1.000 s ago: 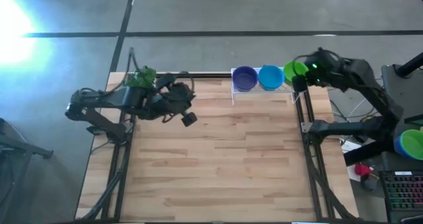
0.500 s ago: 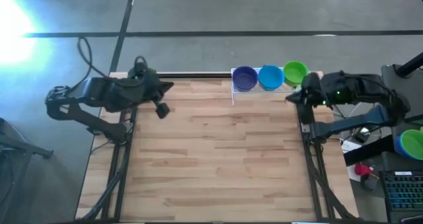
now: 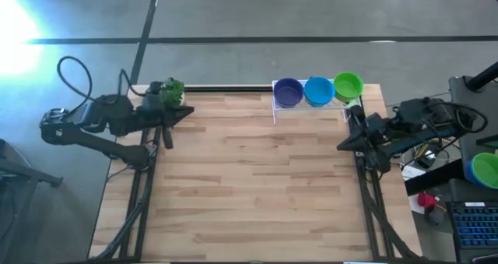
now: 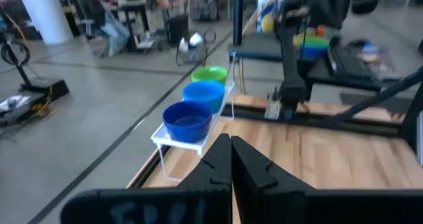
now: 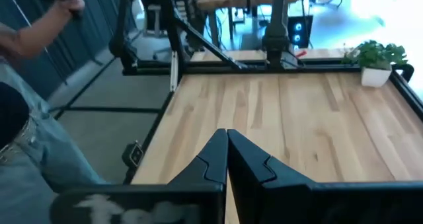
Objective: Pick & Place Mini bowls
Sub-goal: Return to Home Position
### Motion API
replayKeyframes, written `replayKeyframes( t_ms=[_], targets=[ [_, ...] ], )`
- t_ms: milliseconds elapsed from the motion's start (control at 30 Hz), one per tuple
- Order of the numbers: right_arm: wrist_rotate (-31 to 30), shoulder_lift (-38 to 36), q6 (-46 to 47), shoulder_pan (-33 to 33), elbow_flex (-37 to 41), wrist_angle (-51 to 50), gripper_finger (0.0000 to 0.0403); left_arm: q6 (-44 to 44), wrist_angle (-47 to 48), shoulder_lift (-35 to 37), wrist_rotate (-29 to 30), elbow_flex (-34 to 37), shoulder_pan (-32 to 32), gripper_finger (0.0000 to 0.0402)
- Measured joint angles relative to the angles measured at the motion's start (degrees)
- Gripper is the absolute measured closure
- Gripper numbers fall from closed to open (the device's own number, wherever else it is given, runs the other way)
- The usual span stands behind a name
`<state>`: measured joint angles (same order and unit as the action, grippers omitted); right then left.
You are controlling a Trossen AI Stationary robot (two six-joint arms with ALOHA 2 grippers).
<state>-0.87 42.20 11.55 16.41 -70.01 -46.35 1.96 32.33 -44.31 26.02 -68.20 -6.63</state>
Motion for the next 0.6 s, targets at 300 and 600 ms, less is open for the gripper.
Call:
replayKeyframes(
  t_ms=[300,600],
  targets=[
    [-0.17,-11.48,1.53,-0.03,9.11,10.05,0.0394,1.18,-5.6,13.12,-0.66,11.7,0.02,0.0401],
    [-0.67,-21.14,1.53,-0.03,15.89,13.32,0.0394,1.31,-6.33,22.56,-0.6,16.98,0.02,0.0401]
  ],
)
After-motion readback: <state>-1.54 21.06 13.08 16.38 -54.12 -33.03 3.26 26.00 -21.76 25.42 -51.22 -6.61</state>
